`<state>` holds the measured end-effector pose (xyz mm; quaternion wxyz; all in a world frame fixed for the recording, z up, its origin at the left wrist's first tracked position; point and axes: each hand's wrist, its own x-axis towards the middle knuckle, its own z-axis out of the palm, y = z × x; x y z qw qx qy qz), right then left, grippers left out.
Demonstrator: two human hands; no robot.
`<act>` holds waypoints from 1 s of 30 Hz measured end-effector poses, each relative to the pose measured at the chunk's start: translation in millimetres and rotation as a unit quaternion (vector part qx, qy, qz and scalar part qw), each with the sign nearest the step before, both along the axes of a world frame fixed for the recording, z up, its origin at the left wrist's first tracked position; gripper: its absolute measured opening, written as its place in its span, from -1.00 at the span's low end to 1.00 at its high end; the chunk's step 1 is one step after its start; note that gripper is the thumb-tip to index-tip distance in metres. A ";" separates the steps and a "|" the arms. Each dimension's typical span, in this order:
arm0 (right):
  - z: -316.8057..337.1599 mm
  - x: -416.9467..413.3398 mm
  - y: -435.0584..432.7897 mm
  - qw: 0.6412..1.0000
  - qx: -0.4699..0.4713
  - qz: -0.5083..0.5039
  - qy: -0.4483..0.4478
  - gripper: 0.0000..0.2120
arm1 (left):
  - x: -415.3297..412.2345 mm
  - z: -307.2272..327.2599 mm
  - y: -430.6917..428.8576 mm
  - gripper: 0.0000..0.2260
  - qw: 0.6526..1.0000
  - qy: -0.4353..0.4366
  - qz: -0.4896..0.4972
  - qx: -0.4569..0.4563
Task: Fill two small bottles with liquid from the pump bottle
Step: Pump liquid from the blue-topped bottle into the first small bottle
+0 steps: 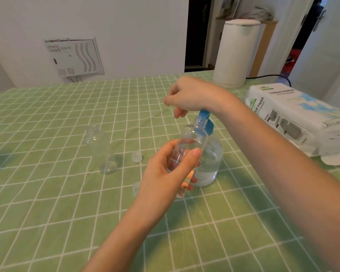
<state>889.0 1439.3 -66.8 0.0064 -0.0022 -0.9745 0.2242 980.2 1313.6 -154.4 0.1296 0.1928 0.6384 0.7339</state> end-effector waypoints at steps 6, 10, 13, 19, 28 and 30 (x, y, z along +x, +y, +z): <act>-3.2 0.4 -0.3 1.000 -0.002 0.002 -0.005 -0.67 | 0.8 0.9 0.1 -0.64 1.000 -0.001 0.002 0.003; -11.1 2.0 -0.2 1.000 0.003 -0.003 -0.008 -0.71 | 0.8 -2.5 -0.4 -0.67 1.000 -0.003 -0.003 -0.004; -14.0 2.2 0.3 1.000 -0.002 -0.007 -0.006 -0.72 | 1.5 -3.7 -0.5 -0.69 1.000 -0.004 -0.002 -0.007; -6.8 2.9 1.0 1.000 -0.025 0.000 0.008 -0.72 | 1.0 -2.0 0.0 -0.67 1.000 -0.001 -0.001 -0.004; 0.8 2.8 -1.9 1.000 0.004 0.001 -0.011 -0.69 | 1.3 -0.1 -0.3 -0.76 1.000 0.000 0.002 0.004; 0.1 2.6 -2.0 1.000 0.006 -0.001 -0.009 -0.69 | 1.7 0.9 -0.2 -0.68 1.000 -0.001 0.001 0.005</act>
